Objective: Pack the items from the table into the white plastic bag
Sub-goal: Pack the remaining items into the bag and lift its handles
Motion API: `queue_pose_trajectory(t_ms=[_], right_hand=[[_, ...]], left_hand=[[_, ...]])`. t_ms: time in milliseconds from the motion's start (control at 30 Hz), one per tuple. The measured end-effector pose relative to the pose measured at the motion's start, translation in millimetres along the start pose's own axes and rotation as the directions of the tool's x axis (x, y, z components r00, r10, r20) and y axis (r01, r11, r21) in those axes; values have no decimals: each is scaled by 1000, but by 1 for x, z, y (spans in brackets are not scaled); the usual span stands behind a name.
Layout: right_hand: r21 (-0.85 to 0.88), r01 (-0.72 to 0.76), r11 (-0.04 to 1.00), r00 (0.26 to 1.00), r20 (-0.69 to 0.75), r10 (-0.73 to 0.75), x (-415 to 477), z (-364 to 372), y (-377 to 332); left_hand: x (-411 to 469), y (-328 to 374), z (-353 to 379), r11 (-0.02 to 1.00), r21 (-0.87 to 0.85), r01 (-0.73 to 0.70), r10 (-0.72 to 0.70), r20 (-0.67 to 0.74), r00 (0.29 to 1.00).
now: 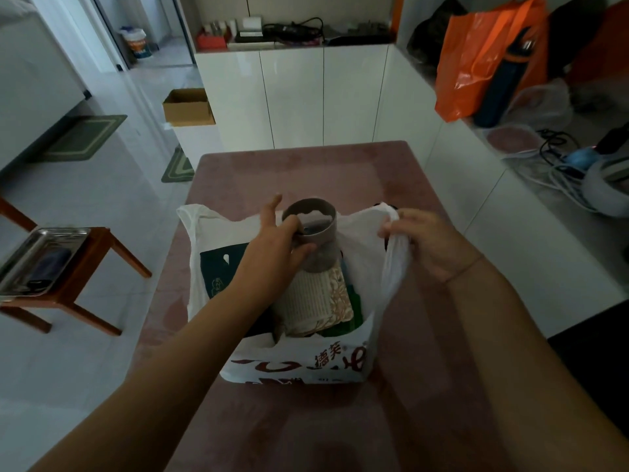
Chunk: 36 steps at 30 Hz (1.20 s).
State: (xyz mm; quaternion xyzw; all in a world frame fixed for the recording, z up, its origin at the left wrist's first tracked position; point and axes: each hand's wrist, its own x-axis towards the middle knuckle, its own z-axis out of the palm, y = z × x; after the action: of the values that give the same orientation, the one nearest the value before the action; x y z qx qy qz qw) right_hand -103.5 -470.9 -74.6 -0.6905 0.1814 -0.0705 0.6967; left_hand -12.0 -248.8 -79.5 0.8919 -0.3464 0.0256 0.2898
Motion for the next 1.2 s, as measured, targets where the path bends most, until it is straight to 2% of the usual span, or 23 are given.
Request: queue_pose_trajectory(t_ms=[33,100,200,267,400,500,600,667,733,800,900,933,1000,1067,1200], right_hand=[[180,-2,984,999,37,-5,1,-1,-3],[348,20,937,995,86,-53,0,2,-5],[311,135,941,986,49,-157,-4,14,-10],[293,195,936,977,27,-213,-6,21,-17],[195,283,939,952,61,-300,-12,33,-28],[196,280,940,954,55,-295,-15,32,-28],[254,231,939,970,18,-243,-15,26,-23],[251,214,944,976,-8,-219,-13,22,-19],[201,209,957,977,-11,-211,-11,16,-15],[136,197,971,979,18,-201,-9,8,-10],[33,147,989,989,-36,-146,-5,-3,7],[25,132,991,986,-103,-129,-1,-6,14],[11,96,995,956,-281,-89,10,-14,31],[-59,57,997,910,-407,-76,20,-23,48],[-283,-31,959,903,-420,-94,42,-39,85]], left_hand=[[1,2,3,1000,-19,-2,3,22,1000],[5,7,10,997,-76,-28,33,61,998],[13,14,26,989,-124,-75,85,76,993],[15,17,42,991,-128,-48,65,133,989],[13,20,83,993,-1,-115,111,261,959],[24,20,98,990,93,-103,68,326,943],[38,14,106,941,312,-131,-3,396,918],[43,12,105,931,348,-106,-48,406,913],[44,14,92,965,261,1,-100,364,926],[40,16,67,991,118,57,-89,284,955],[20,14,19,1000,4,-10,10,62,998],[12,12,3,999,33,-35,37,-37,999],[0,5,-28,978,206,-29,74,-214,974],[-8,-1,-50,919,386,79,54,-321,946],[-25,-13,-78,810,460,364,-150,-437,887]])
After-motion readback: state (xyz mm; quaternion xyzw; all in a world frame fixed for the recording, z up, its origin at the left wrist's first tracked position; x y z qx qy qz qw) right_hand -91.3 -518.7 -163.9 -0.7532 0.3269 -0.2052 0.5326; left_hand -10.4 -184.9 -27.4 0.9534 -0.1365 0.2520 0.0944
